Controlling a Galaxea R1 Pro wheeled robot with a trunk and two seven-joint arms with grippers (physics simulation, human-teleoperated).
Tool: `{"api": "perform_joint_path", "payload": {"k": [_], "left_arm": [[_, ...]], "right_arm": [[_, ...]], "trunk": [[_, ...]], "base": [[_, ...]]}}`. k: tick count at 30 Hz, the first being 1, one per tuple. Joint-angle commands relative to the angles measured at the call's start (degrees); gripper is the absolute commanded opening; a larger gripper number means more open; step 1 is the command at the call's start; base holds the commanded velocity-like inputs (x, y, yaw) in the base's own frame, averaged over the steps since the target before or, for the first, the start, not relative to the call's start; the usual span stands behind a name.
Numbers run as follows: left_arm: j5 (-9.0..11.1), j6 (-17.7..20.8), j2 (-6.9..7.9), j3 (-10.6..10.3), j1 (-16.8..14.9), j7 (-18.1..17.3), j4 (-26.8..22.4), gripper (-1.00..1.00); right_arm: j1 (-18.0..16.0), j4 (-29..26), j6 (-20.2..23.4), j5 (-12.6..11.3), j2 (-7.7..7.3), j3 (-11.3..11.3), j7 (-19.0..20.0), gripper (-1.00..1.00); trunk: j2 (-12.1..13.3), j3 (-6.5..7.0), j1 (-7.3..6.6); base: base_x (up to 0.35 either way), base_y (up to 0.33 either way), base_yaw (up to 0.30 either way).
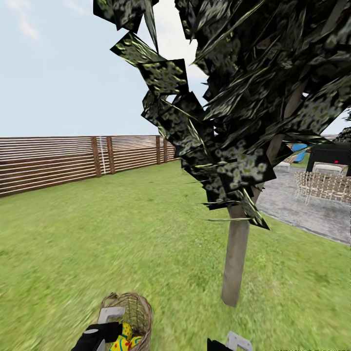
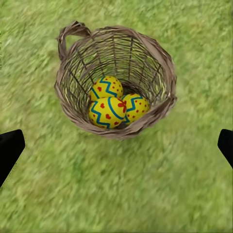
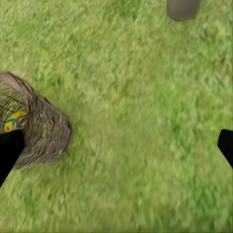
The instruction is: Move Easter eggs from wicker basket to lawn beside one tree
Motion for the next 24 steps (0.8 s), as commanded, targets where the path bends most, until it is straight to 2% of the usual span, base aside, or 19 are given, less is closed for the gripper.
{"api": "perform_joint_path", "payload": {"k": [1, 11, 24], "left_arm": [[0.4, 0.3, 0.01, -0.1, 0.0, 0.2, -0.1, 1.0], [0.4, 0.3, 0.02, -0.1, 0.0, 0.2, -0.1, 1.0], [0.3, 0.2, -0.07, -0.2, 0.0, 0.3, 0.0, 1.0]], "right_arm": [[0.0, 0.0, -0.1, -0.6, -0.04, 0.5, -0.5, 1.0], [0.0, 0.0, -0.1, -0.7, -0.12, 0.4, -0.4, 1.0], [0.0, 0.0, -0.1, -0.7, -0.13, 0.4, -0.4, 1.0]], "trunk": [[0.0, -0.04, 0.02], [0.0, -0.72, 0.02], [0.0, -1.89, 0.02]], "base": [[0.003, 0.298, -0.048], [0.001, 0.262, -0.013], [0.0, 0.036, -0.001]]}}
